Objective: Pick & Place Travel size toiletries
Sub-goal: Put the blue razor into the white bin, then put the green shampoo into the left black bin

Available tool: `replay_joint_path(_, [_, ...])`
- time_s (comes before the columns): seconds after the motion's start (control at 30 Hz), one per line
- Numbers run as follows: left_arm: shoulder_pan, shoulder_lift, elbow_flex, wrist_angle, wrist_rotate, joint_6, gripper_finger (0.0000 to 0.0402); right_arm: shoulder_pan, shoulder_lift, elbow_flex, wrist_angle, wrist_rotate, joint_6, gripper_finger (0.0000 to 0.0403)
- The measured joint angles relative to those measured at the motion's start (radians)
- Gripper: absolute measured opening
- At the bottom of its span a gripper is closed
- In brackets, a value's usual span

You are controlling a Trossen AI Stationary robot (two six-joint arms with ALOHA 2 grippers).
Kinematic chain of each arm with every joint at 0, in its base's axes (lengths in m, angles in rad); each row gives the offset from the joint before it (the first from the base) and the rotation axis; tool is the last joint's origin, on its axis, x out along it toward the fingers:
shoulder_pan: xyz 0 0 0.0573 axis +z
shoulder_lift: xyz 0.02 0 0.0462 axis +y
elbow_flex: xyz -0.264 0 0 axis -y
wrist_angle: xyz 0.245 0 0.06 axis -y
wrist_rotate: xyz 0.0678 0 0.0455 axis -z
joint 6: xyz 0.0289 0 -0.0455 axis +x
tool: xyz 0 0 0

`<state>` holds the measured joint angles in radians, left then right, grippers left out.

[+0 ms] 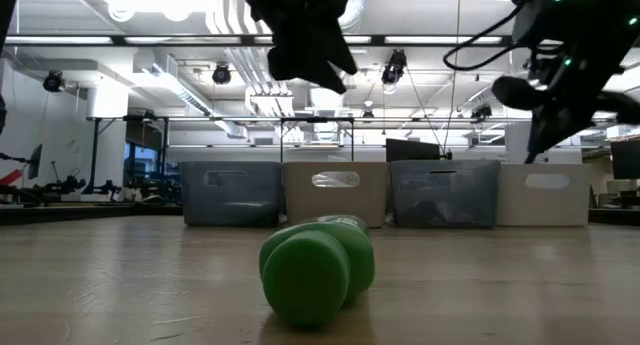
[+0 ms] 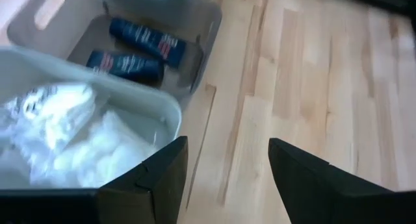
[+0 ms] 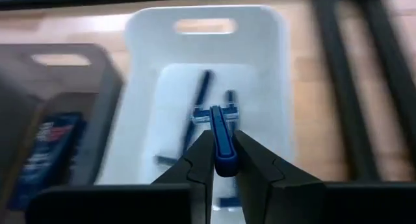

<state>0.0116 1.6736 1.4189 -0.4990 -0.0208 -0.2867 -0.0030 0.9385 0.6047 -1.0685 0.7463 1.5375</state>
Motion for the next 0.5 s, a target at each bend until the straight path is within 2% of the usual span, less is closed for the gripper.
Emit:
replay_joint_path(0.13, [0.0,-0.008,0.001,-0.072,0.0,-0.023,0.0218,-0.08,-0.016,-0.062,0.211,-0.007,-0.16,0.0036])
replay_joint_path(0.33, [-0.016,-0.009,0.0,-0.123,-0.007,-0.083,0.0218,-0.175,0.023,-0.096,0.273,0.016,-0.273,0.0058])
replay_joint_path(0.5, [-0.029,-0.009,0.0,-0.13,-0.003,-0.088,0.0218,-0.18,0.042,-0.116,0.374,0.001,-0.318,0.0098])
